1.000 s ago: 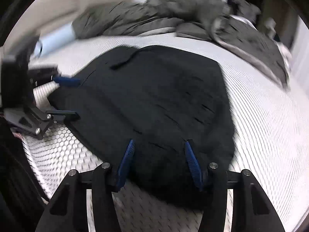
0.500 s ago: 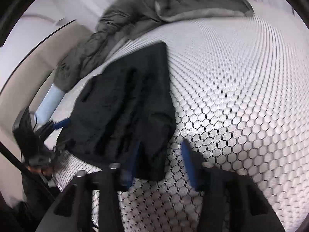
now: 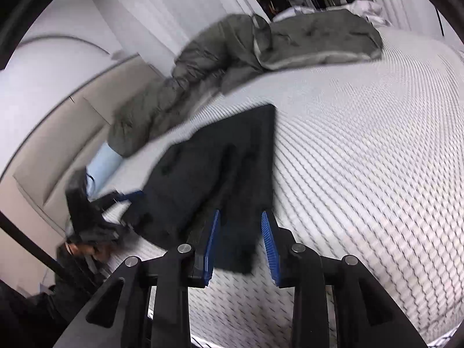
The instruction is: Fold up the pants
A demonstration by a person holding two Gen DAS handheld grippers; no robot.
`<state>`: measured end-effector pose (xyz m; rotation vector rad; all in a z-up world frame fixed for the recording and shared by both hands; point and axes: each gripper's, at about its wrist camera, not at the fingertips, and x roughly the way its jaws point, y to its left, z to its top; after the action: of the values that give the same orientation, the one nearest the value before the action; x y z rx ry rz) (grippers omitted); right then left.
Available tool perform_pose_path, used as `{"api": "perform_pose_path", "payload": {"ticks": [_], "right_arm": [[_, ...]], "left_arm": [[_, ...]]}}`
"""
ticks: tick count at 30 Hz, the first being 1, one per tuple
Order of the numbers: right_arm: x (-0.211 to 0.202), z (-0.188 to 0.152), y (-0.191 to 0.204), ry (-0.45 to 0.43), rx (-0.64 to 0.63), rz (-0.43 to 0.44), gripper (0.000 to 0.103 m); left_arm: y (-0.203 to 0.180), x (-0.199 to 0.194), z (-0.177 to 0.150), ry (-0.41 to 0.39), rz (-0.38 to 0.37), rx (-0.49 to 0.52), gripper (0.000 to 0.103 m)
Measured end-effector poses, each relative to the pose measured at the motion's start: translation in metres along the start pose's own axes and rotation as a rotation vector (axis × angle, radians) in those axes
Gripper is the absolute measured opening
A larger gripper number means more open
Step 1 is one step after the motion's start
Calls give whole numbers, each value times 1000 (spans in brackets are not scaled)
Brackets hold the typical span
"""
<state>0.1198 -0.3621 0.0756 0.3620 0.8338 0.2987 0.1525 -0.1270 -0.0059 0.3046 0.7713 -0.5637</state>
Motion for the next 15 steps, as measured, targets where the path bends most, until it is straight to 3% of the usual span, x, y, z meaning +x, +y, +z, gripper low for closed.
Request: {"api": "perform_pose_path", "payload": {"ticks": [2, 7, 10, 12, 14, 15], "right_arm": [[12, 2, 12, 18, -9, 35, 30], [73, 10, 43, 159, -35, 78, 30], [90, 12, 52, 195, -69, 53, 42], [104, 9, 47, 246, -39, 37, 42], [102, 8, 46, 226, -51, 1, 13], [96, 10, 52, 182, -90, -10, 5]], "left_arm": [[-2, 3, 1, 10, 8, 6, 77], [-4, 6, 2, 21, 11, 10, 77], [-4, 8, 1, 25, 10, 7, 77], [-5, 10, 0, 27, 13, 8, 77], [-4, 10, 0, 26, 13, 5, 77], [-4, 8, 1, 22, 8, 4, 77]]}}
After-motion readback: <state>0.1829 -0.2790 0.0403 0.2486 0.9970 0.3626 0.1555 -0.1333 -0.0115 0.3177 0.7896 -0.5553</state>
